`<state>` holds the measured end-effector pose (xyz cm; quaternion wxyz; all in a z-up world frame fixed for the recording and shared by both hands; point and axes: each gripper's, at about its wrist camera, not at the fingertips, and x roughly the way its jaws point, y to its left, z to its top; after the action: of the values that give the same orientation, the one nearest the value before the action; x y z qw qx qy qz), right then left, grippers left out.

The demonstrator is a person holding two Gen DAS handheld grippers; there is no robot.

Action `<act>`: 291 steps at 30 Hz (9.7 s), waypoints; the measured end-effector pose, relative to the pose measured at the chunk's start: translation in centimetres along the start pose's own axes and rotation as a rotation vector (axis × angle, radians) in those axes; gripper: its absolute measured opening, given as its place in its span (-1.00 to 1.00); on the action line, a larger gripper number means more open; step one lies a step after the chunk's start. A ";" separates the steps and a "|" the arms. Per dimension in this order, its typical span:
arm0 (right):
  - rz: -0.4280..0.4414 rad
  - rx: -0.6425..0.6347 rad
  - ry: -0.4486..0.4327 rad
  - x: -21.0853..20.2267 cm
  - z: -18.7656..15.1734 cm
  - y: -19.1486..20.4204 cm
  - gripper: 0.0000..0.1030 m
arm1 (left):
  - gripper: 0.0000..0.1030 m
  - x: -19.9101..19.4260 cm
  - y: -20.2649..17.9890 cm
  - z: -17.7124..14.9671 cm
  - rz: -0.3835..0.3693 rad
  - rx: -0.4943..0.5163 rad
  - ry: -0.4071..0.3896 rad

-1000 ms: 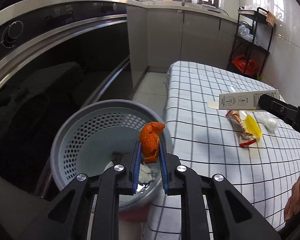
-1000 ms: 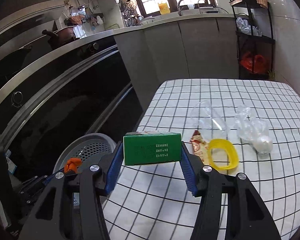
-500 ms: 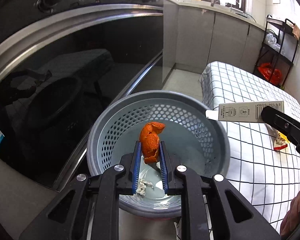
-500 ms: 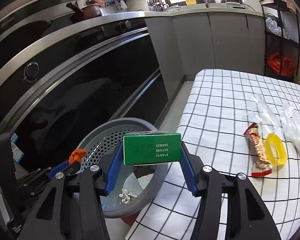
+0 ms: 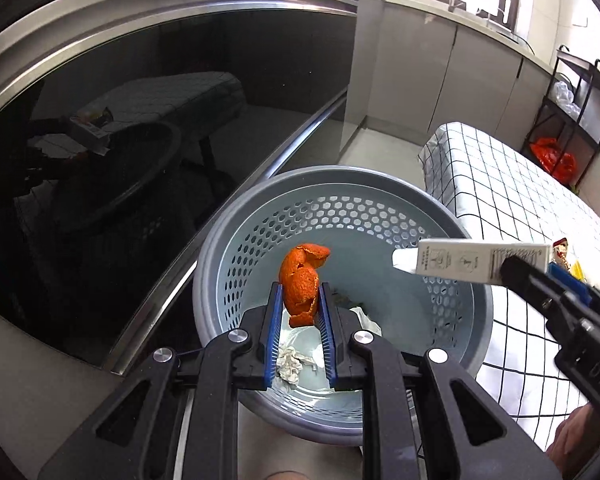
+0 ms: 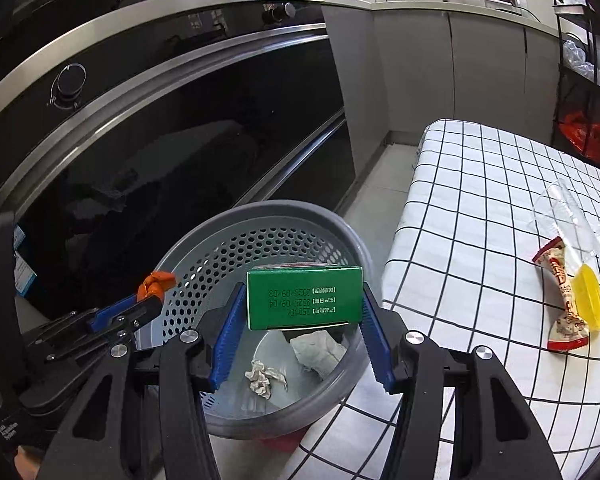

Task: Collect trash
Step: 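Open both tools to drop the carton and peel into the basket, then move both open tools back to the table, then close the right tool on the yellow plastic lid rim and lift it, then grasp the red-and-white snack wrapper with the left tool while the right tool holds the lid, then carry the wrapper and yellow lid in both tools over the wastebasket, then open the left tool to drop the wrapper while the right tool releases the lid, then move both open tools back to the plastic bag and clear cup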

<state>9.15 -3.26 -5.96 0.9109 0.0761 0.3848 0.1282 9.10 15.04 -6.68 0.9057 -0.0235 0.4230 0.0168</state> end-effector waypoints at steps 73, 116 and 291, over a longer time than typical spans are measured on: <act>-0.305 0.148 -0.078 -11.6 -4.2 -20.7 0.38 | 0.31 -3.1 -16.2 -1.6 -0.212 0.181 -0.028; -0.156 0.323 0.074 -4.2 -3.5 -28.2 0.64 | 0.43 1.8 -25.1 -1.3 -0.158 0.323 -0.034; 0.053 0.033 0.040 2.3 0.9 -1.0 0.52 | 0.33 -0.3 0.1 2.4 0.043 0.009 -0.031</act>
<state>11.52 -3.62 -7.10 0.8980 0.0985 0.4027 0.1473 10.71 15.24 -4.93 0.9116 -0.0100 0.4095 0.0348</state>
